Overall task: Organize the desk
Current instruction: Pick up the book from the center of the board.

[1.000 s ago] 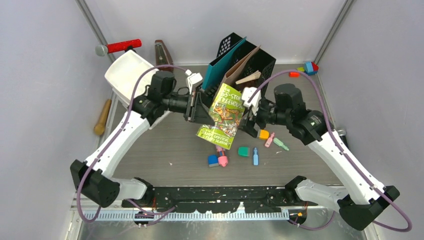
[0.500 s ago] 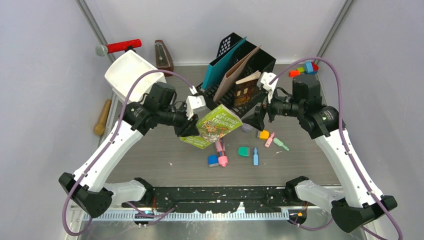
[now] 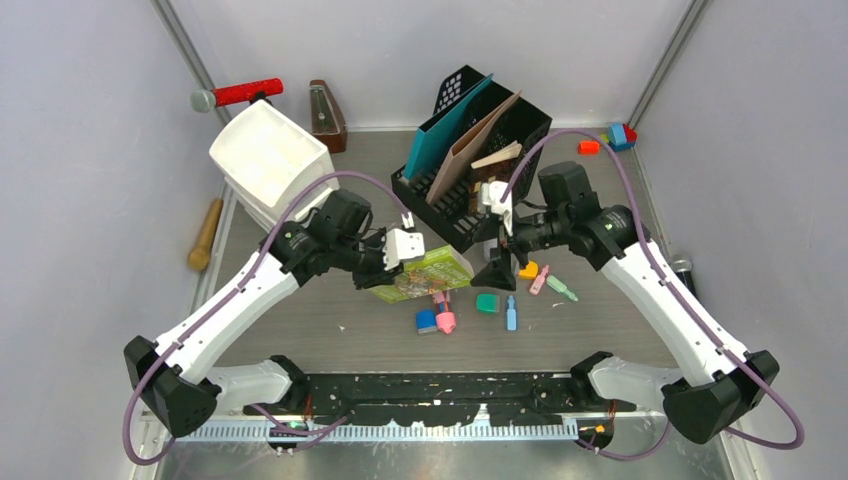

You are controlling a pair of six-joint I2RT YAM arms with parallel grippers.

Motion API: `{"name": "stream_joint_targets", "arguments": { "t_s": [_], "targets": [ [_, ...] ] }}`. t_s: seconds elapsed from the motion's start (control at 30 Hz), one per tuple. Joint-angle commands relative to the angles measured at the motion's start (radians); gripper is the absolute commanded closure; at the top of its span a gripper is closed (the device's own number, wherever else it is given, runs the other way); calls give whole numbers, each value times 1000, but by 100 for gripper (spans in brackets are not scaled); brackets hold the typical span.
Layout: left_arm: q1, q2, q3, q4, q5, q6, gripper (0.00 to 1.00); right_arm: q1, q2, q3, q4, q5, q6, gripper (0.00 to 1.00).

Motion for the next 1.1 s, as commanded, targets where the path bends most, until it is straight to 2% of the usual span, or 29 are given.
{"name": "stream_joint_targets", "arguments": {
  "t_s": [0.0,0.17,0.47,0.57,0.63,0.67,0.7,0.73,0.77,0.8,0.87,0.97,1.07],
  "targets": [
    [-4,-49,3,144,97,45,100,67,7,-16,-22,64,-99,0],
    [-4,-37,-22,164,179,61,100,128,29,-38,-7,112,-135,0],
    [-5,-32,-67,189,292,94,100,166,69,-65,22,191,-164,1],
    [-4,-28,-71,196,306,96,100,169,74,-69,20,200,-170,5],
    [-4,-24,-73,210,313,89,100,173,85,-61,10,193,-170,15],
    [-4,-22,-74,219,316,87,100,174,92,-57,0,190,-166,26],
    [-4,-21,-77,227,321,83,100,176,96,-46,-4,185,-162,33],
    [-4,-20,-79,237,326,81,100,176,105,-40,-16,184,-157,47],
    [-4,-18,-83,246,327,77,100,176,110,-25,-24,184,-158,58],
    [-4,-17,-84,254,329,73,100,176,120,-16,-46,186,-163,79],
    [-5,-8,-84,261,326,65,100,177,131,12,-79,197,-170,95],
    [-4,21,-64,260,313,34,98,182,131,41,-98,219,-173,99],
    [-6,70,-9,245,312,-6,84,191,127,56,-82,242,-143,99]
  ]
}}
